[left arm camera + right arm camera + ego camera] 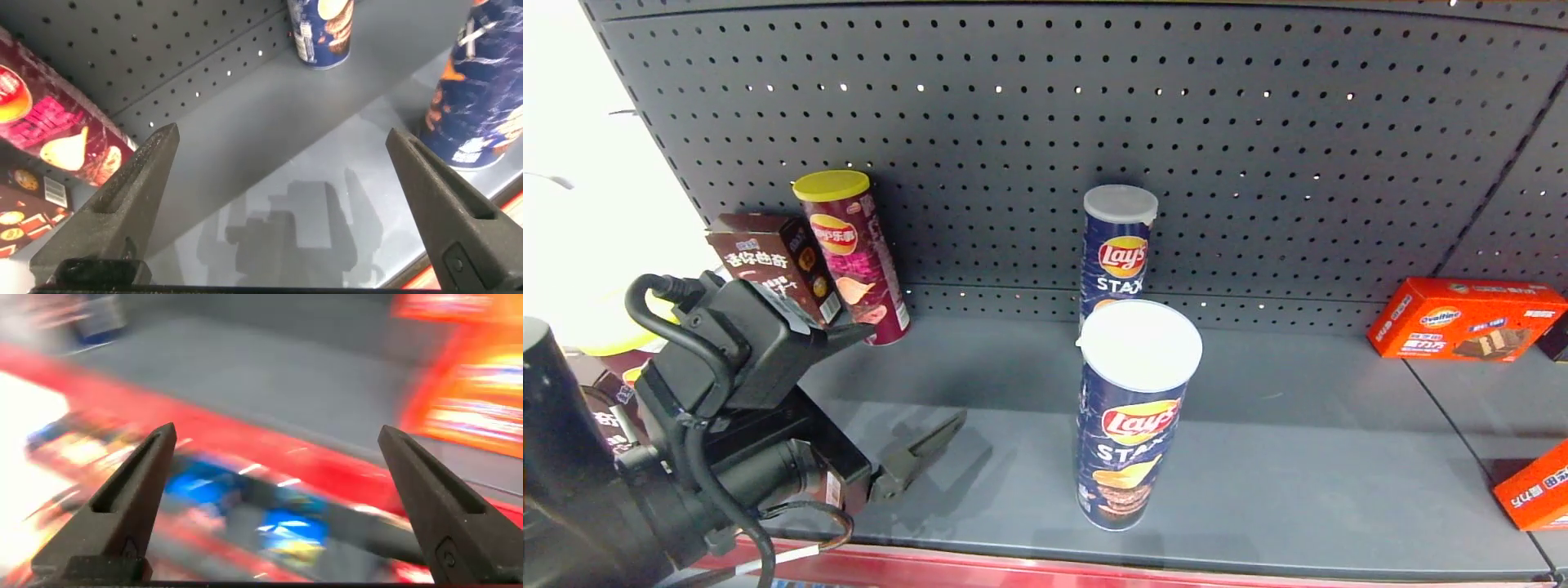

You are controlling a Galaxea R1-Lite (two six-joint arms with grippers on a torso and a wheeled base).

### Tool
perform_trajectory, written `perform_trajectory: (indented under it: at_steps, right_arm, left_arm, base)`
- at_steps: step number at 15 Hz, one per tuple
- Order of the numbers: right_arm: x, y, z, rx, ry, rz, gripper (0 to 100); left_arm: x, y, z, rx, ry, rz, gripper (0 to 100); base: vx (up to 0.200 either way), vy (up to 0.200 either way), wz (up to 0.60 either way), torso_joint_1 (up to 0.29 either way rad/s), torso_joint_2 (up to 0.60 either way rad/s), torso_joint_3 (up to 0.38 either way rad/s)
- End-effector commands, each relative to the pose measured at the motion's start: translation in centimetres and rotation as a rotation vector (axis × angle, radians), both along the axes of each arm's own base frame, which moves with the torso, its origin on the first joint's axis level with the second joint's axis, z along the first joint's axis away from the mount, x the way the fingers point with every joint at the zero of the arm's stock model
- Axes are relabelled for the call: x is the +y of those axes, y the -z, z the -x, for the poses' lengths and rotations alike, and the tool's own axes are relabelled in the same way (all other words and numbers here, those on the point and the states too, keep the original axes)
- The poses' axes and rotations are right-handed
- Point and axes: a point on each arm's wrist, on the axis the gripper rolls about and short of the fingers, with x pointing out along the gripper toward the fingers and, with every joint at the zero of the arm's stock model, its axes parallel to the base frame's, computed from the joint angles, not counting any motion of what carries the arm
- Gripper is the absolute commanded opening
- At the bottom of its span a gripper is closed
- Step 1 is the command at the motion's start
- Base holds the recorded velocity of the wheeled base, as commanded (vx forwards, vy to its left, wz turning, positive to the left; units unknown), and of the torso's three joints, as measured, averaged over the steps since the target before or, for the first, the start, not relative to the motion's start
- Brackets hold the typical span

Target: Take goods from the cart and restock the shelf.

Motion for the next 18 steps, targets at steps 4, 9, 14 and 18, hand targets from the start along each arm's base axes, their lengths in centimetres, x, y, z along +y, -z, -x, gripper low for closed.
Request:
perform_trajectory:
  at_steps: [4, 9, 14, 18]
  right_arm:
    - [-0.1, 0.0, -0.1, -0.002, 0.276, -0.042, 100]
    - [-0.5, 0.1, -0.1, 0.004, 0.445, -0.075, 100]
    - [-0.2, 0.7, -0.1, 0.057, 0.294, -0.018, 100]
    - [-0.2, 0.6, -0.1, 0.056, 0.292, -0.02, 100]
  left_arm:
    - [0.6, 0.1, 0.9, -0.006, 0.003, 0.002, 100]
    - [1.0, 0.4, 1.5, -0.006, 0.003, 0.002, 100]
    - [1.1, 0.3, 1.7, -0.011, 0.005, 0.006, 100]
    - [1.7, 0.6, 3.7, -0.03, 0.049, 0.019, 100]
  base:
    - [0.0, 0.0, 0.0, 0.0, 0.0, 0.0]
    - [0.0, 0.0, 0.0, 0.0, 0.0, 0.0]
    - [0.0, 0.0, 0.0, 0.0, 0.0, 0.0]
    - [0.0, 0.0, 0.0, 0.0, 0.0, 0.0]
